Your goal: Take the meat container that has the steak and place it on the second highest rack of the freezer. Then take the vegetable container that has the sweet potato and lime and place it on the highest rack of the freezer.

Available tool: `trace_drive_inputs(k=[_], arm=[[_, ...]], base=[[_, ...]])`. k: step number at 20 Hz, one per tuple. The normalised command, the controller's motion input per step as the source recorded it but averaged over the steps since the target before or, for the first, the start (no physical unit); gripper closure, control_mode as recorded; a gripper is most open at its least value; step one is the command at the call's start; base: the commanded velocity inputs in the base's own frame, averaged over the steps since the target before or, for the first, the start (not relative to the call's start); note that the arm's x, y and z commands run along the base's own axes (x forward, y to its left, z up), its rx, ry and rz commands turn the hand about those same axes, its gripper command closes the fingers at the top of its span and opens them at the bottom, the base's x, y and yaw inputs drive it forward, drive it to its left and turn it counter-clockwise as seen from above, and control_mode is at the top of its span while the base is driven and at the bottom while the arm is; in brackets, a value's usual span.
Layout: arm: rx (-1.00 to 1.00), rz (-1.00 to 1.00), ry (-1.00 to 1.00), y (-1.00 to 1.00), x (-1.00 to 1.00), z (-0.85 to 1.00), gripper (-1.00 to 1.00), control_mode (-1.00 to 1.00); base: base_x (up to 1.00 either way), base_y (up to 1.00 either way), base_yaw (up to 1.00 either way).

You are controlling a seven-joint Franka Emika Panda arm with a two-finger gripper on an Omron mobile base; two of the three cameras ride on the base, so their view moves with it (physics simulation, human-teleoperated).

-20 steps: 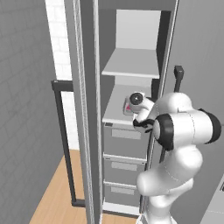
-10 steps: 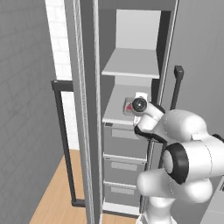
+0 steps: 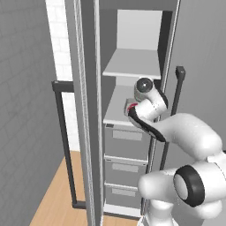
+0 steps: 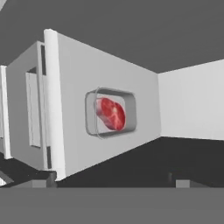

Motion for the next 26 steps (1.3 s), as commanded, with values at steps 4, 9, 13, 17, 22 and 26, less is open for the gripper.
trace_drive_inputs(k=[4,9,13,17,22,26], arm=[[0.00,0.00,0.00,0.00,-0.74,0.39,-1.00,-1.00],[-0.01,0.00,-0.01,-0.04,-0.97,0.06,-1.00,-1.00],[-0.04,0.00,-0.07,-0.16,-1.00,0.00,-1.00,-1.00],[-0.05,0.00,-0.10,-0.26,-0.98,0.08,-1.00,-1.00],[-0.07,0.00,-0.02,-0.24,-0.86,0.23,-1.00,-1.00],[-0.02,0.00,0.01,-0.16,-0.71,0.15,-1.00,-1.00]], base=[[0.00,0.00,0.00],[0.00,0.00,0.00],[0.00,0.00,0.00],[0.00,0.00,0.00],[0.00,0.00,0.00],[0.00,0.00,0.00]])
